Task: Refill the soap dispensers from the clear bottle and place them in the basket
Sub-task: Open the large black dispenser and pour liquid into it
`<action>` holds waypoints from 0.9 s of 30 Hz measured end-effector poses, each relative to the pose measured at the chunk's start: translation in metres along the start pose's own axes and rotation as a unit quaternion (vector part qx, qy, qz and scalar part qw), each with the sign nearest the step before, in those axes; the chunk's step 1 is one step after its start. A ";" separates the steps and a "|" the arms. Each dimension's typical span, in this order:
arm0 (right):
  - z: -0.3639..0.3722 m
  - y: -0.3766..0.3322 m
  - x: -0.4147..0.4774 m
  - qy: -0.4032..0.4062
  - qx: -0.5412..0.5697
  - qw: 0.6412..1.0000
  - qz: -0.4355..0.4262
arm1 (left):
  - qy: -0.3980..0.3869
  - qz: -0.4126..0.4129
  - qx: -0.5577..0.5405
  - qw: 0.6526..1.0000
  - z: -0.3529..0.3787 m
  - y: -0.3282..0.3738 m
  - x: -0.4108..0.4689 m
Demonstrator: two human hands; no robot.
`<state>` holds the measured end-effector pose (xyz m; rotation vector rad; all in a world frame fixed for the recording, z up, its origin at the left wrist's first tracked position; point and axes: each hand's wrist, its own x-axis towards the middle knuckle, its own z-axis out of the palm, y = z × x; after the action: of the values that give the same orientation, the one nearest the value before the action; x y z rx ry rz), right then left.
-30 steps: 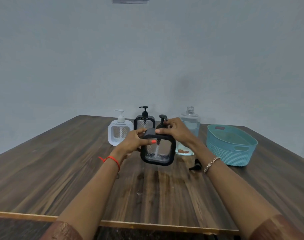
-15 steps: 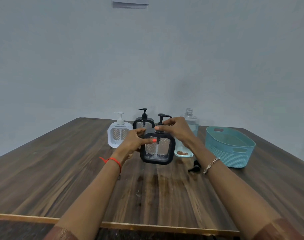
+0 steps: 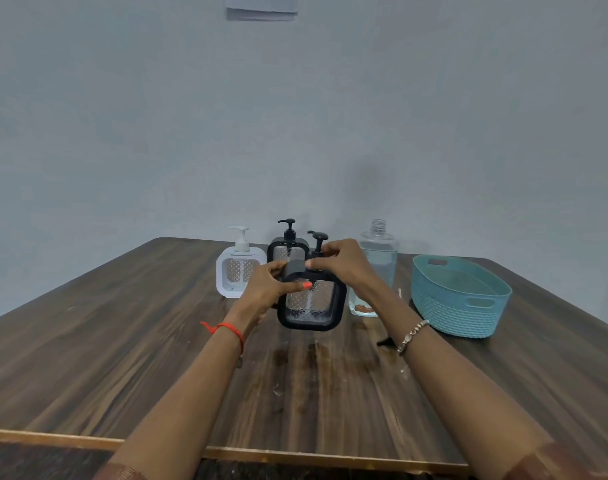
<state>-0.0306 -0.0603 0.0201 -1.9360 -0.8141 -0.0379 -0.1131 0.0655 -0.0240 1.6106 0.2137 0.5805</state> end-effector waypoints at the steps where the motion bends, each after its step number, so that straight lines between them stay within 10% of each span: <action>1: -0.002 -0.001 0.000 -0.025 0.027 0.999 0.004 | 0.002 -0.001 -0.005 1.000 0.000 0.000 0.000; 10: 0.006 0.001 0.003 0.033 -0.067 0.997 -0.005 | 0.007 -0.005 -0.011 1.000 -0.001 0.000 0.002; 15: -0.014 -0.015 -0.002 -0.029 0.113 0.993 -0.008 | -0.002 -0.020 -0.007 1.000 -0.005 -0.001 0.002; 23: -0.044 -0.009 -0.004 0.150 0.252 0.954 -0.064 | 0.040 -0.047 0.001 0.998 -0.014 -0.008 0.003; 27: -0.035 0.029 -0.018 0.114 0.111 0.978 -0.135 | 0.102 -0.047 -0.029 0.993 -0.015 -0.007 0.006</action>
<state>-0.0174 -0.1057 0.0086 -1.5672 -0.8809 -0.3149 -0.1141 0.0822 -0.0288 1.4777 0.4175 0.6725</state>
